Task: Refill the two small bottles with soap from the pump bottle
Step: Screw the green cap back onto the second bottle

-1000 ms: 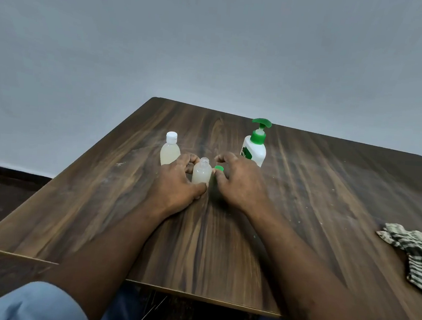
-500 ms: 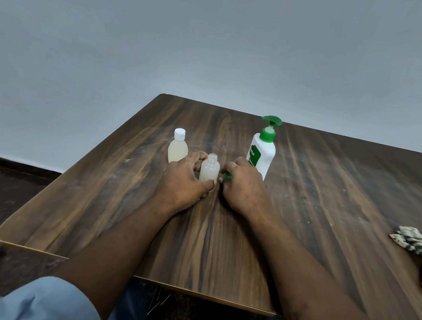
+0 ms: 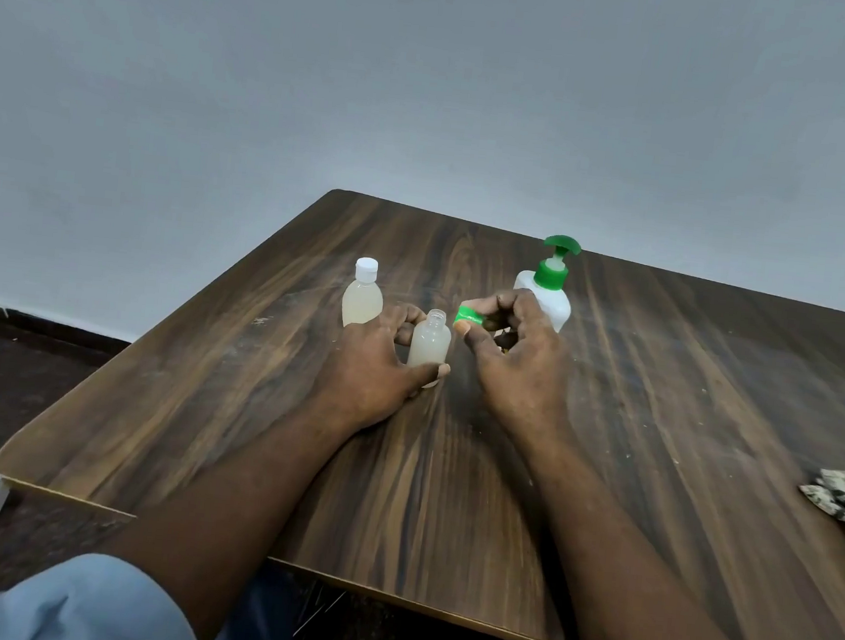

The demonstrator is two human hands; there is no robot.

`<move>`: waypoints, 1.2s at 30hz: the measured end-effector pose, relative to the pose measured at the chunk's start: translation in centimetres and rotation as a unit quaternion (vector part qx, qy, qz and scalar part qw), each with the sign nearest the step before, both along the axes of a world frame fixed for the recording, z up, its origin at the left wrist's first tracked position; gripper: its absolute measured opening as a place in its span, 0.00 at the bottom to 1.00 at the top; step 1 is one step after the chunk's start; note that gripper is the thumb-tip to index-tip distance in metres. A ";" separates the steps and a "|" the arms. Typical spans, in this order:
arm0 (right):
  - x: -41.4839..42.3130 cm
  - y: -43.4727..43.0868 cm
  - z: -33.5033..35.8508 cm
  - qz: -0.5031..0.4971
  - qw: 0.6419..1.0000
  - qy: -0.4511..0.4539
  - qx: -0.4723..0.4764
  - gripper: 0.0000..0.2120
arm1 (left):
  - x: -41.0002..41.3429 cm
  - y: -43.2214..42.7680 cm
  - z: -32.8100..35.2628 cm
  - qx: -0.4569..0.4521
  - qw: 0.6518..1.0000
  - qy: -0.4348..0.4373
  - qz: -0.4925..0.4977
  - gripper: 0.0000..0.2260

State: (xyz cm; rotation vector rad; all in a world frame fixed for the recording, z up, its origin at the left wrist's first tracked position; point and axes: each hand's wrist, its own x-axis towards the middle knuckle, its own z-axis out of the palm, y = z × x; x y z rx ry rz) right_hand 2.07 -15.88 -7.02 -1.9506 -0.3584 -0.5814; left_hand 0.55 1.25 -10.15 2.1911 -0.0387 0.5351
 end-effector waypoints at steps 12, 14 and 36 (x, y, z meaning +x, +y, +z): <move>0.4 1.3 -0.9 0.018 0.996 -0.092 0.000 0.12 | 0.3 0.0 -0.3 0.022 1.000 -0.013 0.001 0.24; 0.5 1.4 -0.9 0.018 0.997 -0.073 0.026 0.10 | 0.4 0.0 -0.4 0.024 1.000 -0.015 0.001 0.24; 0.3 1.7 -0.3 0.051 0.998 0.003 0.025 0.11 | -0.2 -0.3 0.5 0.049 0.999 -0.003 -0.009 0.27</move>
